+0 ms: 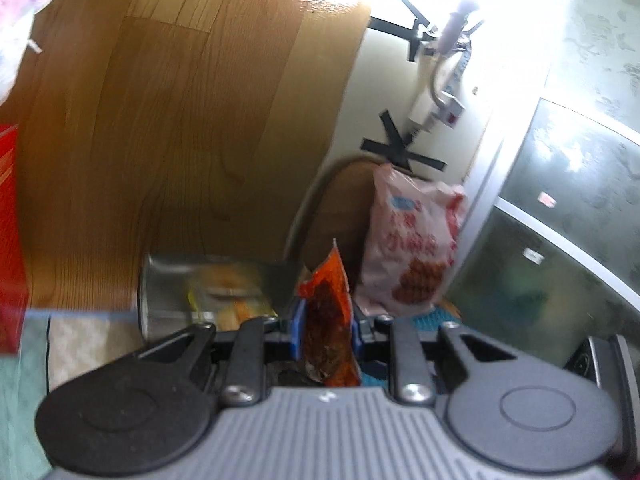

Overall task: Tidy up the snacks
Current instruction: 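Lower the red-orange bag into the tin box and release it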

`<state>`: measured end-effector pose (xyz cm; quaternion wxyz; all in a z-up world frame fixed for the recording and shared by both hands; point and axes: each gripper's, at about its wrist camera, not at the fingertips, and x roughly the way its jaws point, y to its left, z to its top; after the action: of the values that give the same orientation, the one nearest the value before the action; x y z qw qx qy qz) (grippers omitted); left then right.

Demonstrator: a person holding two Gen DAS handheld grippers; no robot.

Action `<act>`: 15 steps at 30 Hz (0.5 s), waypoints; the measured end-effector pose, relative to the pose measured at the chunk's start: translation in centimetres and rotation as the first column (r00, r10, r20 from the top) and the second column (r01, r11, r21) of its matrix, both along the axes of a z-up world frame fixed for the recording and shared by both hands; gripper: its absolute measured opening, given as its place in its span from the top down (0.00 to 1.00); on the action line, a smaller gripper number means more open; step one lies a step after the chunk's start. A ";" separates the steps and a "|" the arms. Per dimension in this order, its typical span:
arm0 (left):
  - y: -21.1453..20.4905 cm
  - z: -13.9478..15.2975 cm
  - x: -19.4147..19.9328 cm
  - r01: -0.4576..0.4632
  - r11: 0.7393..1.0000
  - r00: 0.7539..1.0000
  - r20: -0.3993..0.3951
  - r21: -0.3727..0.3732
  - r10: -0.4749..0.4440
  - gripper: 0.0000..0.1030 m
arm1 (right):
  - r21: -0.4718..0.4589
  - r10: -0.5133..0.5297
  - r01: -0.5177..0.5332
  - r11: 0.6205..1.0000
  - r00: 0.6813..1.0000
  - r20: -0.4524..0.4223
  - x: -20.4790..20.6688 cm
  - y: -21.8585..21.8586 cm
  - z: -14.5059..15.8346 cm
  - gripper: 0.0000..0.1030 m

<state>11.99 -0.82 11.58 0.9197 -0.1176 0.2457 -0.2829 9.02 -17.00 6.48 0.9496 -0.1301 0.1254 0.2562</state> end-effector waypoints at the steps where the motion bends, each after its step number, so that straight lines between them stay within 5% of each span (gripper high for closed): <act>1: -0.1 -0.1 0.9 -0.008 1.000 1.000 0.007 0.003 0.008 0.81 | -0.012 -0.011 0.011 1.000 1.000 0.004 1.1 0.3 -0.3 0.68; 10: 0.1 -3.0 7.0 -0.203 0.973 0.975 -0.066 0.107 0.211 0.57 | -0.060 -0.037 0.035 0.998 0.999 -0.039 4.3 1.6 -2.0 0.62; 15: 2.9 -3.3 5.1 -0.242 0.969 0.965 -0.087 0.052 0.246 0.44 | 0.002 -0.014 0.014 1.000 0.999 -0.045 2.1 0.7 -1.2 0.57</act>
<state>17.14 2.04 8.28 0.9373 -0.1413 0.2773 -0.1566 11.13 -16.27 5.32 0.9485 -0.1224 0.1472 0.2526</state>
